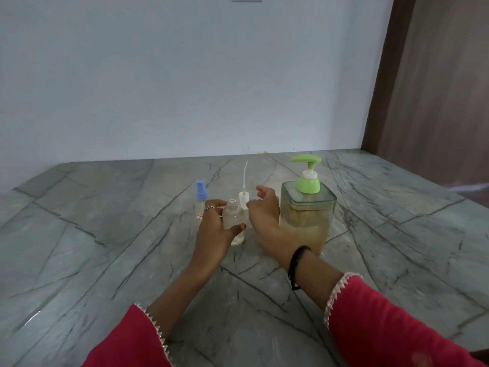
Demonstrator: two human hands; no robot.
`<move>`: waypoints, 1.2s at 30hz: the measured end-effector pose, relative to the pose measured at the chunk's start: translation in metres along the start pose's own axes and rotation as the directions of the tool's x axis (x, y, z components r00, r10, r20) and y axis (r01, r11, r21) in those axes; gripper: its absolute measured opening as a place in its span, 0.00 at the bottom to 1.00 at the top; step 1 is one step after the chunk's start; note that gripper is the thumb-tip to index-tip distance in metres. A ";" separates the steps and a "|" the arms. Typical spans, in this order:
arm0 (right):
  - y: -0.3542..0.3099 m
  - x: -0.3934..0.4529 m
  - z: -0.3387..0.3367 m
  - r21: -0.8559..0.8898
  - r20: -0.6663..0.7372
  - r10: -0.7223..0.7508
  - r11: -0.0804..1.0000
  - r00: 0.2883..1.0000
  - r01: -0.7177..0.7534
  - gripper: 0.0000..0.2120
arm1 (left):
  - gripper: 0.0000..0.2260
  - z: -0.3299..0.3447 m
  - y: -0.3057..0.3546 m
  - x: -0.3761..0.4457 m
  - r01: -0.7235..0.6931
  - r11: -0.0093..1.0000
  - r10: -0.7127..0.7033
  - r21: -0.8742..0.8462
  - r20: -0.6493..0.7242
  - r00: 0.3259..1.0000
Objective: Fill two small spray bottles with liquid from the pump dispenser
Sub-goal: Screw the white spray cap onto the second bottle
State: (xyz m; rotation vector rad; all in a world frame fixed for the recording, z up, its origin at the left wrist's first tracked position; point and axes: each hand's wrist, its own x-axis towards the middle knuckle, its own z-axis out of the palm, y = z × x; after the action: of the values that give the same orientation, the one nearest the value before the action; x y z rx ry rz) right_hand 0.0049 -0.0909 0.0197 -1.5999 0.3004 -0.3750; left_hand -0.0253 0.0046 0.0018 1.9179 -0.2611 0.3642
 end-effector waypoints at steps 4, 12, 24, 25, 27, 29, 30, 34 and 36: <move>0.009 0.021 0.008 -0.036 -0.018 0.147 0.988 0.989 -0.147 0.26 | 0.22 0.003 -0.003 0.000 -0.003 1.000 0.003 0.012 -0.023 1.000; 0.021 0.033 0.021 -0.108 -0.040 0.068 0.992 0.997 -0.072 0.14 | 0.25 0.004 -0.009 0.000 -0.019 1.000 0.019 0.004 -0.041 0.999; -0.007 -0.001 -0.011 -0.279 0.159 -0.421 0.849 0.893 0.450 0.13 | 0.21 0.005 -0.007 -0.002 0.025 0.999 -0.026 -0.039 -0.023 0.999; -0.013 -0.009 -0.016 -0.320 0.209 -0.462 0.801 0.862 0.506 0.14 | 0.20 0.006 -0.007 -0.002 0.028 0.998 -0.030 -0.048 -0.024 0.999; -0.025 -0.024 -0.026 -0.408 0.288 -0.534 0.683 0.795 0.606 0.17 | 0.20 0.007 -0.008 -0.001 0.046 0.996 -0.048 -0.074 -0.030 0.998; -0.038 -0.038 -0.038 -0.420 0.300 -0.582 0.631 0.756 0.652 0.20 | 0.20 0.007 -0.008 -0.002 0.061 0.993 -0.065 -0.100 -0.036 0.997; -0.045 -0.045 -0.045 -0.409 0.293 -0.599 0.626 0.745 0.664 0.18 | 0.20 0.007 -0.007 -0.002 0.062 0.992 -0.066 -0.108 -0.038 0.997; -0.062 -0.059 -0.063 -0.438 0.273 -0.623 0.598 0.733 0.672 0.11 | 0.20 0.007 -0.008 -0.003 0.048 0.994 -0.052 -0.095 -0.041 0.998; -0.064 -0.058 -0.069 -0.471 0.267 -0.613 0.590 0.744 0.656 0.09 | 0.20 0.007 -0.008 -0.003 0.048 0.994 -0.052 -0.095 -0.036 0.998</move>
State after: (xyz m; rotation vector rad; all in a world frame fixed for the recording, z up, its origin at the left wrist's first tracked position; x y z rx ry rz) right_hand -0.0788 -0.1256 0.0828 -2.2696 -0.2941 -0.8376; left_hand -0.0244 0.0014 -0.0087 1.8191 -0.2011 0.3495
